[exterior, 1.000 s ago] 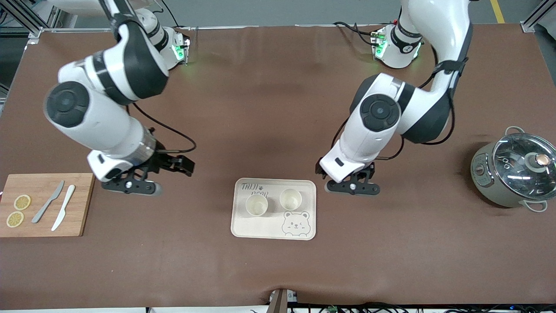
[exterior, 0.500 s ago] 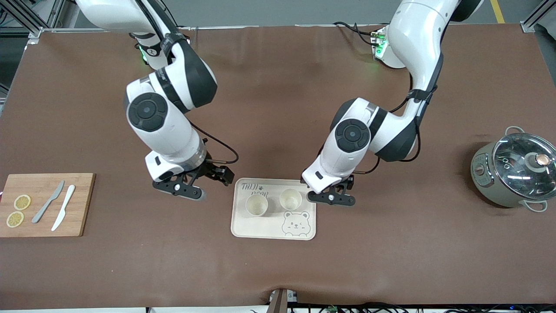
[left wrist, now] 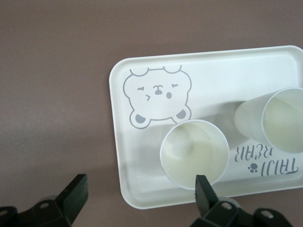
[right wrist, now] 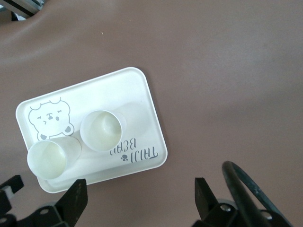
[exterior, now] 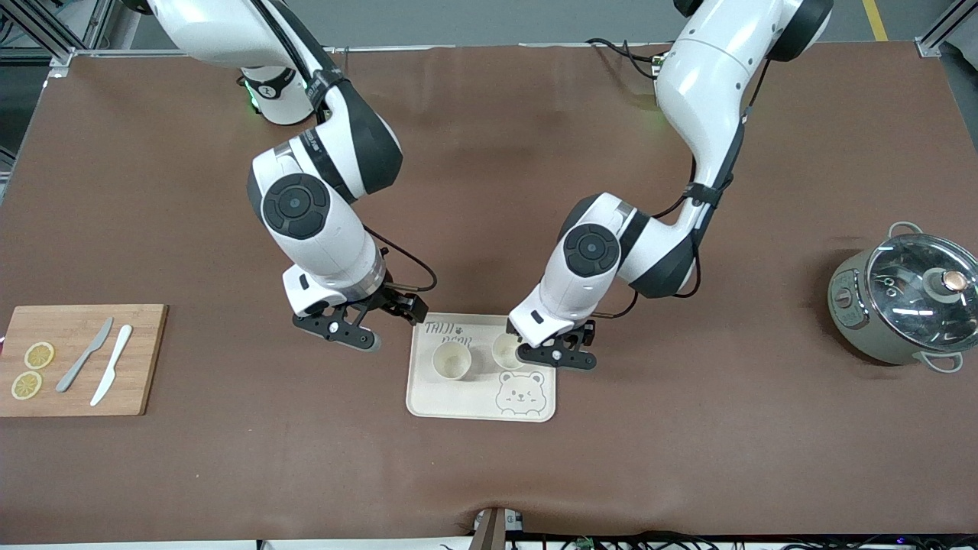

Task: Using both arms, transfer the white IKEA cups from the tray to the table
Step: 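Lower the left gripper and the right gripper around the two cups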

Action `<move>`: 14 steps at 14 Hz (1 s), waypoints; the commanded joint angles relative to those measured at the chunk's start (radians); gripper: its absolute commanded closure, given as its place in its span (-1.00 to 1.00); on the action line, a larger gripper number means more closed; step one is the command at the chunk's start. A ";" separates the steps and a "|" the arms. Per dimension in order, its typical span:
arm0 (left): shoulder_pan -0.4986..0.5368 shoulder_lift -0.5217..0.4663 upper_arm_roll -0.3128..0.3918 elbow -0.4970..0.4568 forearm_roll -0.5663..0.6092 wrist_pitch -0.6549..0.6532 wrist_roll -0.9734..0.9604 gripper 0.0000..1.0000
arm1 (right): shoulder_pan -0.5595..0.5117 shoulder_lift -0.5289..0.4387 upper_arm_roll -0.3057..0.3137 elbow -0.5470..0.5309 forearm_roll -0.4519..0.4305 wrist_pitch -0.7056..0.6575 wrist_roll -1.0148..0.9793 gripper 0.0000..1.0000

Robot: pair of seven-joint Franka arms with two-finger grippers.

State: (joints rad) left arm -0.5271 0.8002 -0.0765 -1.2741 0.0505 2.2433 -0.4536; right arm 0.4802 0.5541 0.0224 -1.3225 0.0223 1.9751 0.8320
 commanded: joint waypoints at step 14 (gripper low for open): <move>-0.117 0.143 0.124 0.072 -0.015 0.182 -0.075 -0.76 | 0.029 0.133 -0.015 0.022 -0.081 0.151 0.079 -1.00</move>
State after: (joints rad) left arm -0.6217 0.9263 0.0221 -1.2382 0.0505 2.4228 -0.5080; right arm 0.4980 0.6578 0.0208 -1.3306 -0.0401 2.1188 0.8866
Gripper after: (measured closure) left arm 0.004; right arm 0.000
